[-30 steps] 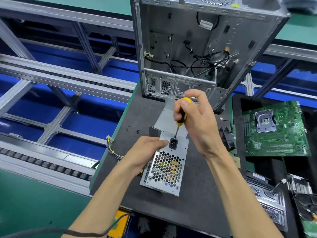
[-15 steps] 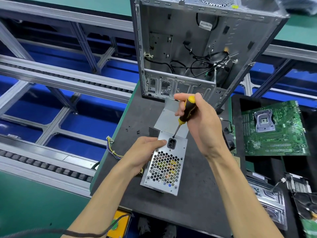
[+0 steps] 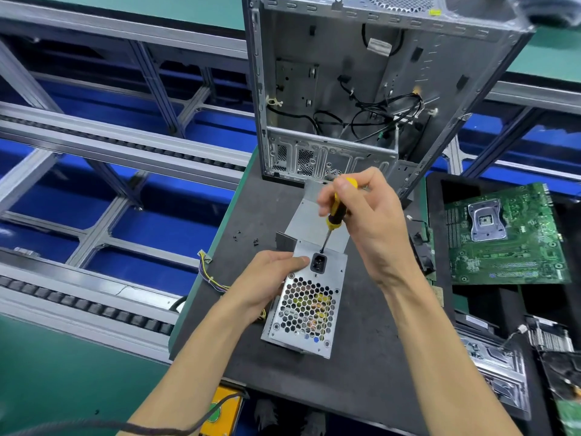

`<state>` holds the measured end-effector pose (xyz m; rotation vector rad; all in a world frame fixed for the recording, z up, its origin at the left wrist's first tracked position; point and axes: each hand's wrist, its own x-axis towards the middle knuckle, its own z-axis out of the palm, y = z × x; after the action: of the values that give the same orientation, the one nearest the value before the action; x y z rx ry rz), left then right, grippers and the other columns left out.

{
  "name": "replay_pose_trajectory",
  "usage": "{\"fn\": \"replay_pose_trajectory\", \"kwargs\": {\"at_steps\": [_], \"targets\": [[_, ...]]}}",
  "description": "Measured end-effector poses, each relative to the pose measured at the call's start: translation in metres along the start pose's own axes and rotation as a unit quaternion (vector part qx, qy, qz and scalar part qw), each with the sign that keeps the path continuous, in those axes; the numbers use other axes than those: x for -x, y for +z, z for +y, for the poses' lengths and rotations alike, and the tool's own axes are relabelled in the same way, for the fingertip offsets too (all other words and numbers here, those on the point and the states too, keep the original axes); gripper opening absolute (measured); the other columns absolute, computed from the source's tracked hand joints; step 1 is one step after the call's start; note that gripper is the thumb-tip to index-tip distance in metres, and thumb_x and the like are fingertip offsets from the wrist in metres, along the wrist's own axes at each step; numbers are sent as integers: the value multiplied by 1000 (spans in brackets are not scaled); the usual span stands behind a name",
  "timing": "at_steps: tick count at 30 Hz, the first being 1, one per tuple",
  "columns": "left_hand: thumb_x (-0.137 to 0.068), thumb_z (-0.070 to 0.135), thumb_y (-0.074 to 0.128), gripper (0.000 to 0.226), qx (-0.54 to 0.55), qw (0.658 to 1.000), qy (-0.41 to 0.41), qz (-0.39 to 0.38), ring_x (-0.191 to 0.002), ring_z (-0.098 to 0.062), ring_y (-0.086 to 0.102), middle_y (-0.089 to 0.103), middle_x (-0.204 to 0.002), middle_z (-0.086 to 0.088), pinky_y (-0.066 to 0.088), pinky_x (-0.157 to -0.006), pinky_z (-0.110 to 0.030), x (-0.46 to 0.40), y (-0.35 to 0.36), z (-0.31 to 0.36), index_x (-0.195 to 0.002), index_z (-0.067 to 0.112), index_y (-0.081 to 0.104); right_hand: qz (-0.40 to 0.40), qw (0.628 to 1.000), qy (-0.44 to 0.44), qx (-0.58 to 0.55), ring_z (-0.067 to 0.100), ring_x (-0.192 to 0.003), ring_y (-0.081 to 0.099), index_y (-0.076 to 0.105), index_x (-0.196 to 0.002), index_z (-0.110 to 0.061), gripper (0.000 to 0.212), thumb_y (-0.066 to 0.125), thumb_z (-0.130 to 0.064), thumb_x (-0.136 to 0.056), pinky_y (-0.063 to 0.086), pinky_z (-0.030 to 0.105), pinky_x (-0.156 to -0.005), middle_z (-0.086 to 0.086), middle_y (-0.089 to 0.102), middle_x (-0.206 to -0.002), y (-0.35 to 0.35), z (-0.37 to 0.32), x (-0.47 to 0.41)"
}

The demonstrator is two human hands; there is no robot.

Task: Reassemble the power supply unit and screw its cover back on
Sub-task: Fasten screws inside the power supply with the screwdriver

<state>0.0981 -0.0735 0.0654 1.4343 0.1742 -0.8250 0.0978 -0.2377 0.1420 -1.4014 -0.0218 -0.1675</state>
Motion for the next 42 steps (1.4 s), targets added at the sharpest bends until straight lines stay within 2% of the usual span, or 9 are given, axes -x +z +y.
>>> {"fn": "replay_pose_trajectory", "kwargs": {"at_steps": [6,11,16,20,27,31,35,39,42], "targets": [[-100,17,61,24,1,1000,-2,-3,-108,-40,70,76,-107,-20,55,-100,-48,0,-2,0,-111,0,75,6,999,37,-31,11,-73,52,74,-109,-22,42,38,-43,-104,39,27,-71,-6,58,-78,-2,4,-4],[-100,16,61,24,4,1000,0,-13,-109,-38,71,76,-109,-19,54,-101,-48,0,-2,2,-113,2,75,-3,1000,0,-17,19,-74,65,55,-98,-17,20,63,-35,-93,49,31,-69,0,72,-83,2,4,-2],[-101,17,60,25,-3,1000,-4,-14,-109,-38,71,76,-108,-18,54,-101,-47,1,-5,3,-113,3,75,-6,999,31,-36,13,-72,49,74,-111,-24,41,39,-46,-104,39,30,-71,-5,57,-77,2,6,-7],[-100,17,61,24,-6,1000,-8,-10,-110,-39,70,76,-108,-19,52,-103,-49,0,-4,4,-112,3,75,-6,999,9,-36,19,-80,69,63,-100,-14,17,58,-30,-98,52,29,-73,1,74,-90,3,4,-6],[-100,21,61,25,-22,1000,-11,-7,-110,-37,69,76,-108,-18,54,-100,-43,1,-5,6,-112,4,76,-5,999,24,-45,14,-71,47,74,-108,-22,41,40,-45,-104,37,31,-70,-5,57,-77,2,9,-12],[-100,24,61,27,-25,1000,-9,-18,-109,-34,71,77,-108,-15,55,-98,-40,-1,-6,5,-113,5,76,5,999,8,-44,19,-77,64,63,-99,-15,20,57,-34,-97,49,30,-72,0,70,-88,2,8,-11],[-102,39,58,38,-7,999,-16,-33,-103,-29,74,78,-107,-12,59,-92,-37,-7,-11,6,-113,7,75,-8,1000,5,-24,16,-62,47,60,-105,-18,24,55,-40,-98,38,28,-61,-4,57,-68,5,8,-10],[-102,37,57,38,-19,992,24,121,-69,-20,75,77,-86,-14,59,-57,-27,-24,-33,3,-95,6,76,1,998,28,-57,14,-66,47,76,-100,-19,43,37,-37,-107,36,30,-64,-4,55,-71,2,7,-10],[-99,20,61,20,-170,942,68,280,-64,-14,71,73,-77,-8,60,-61,-31,-43,-60,-10,-93,8,75,-2,999,19,-39,18,-68,58,63,-92,-17,19,54,-34,-98,39,30,-62,0,66,-78,1,5,-9]]}}
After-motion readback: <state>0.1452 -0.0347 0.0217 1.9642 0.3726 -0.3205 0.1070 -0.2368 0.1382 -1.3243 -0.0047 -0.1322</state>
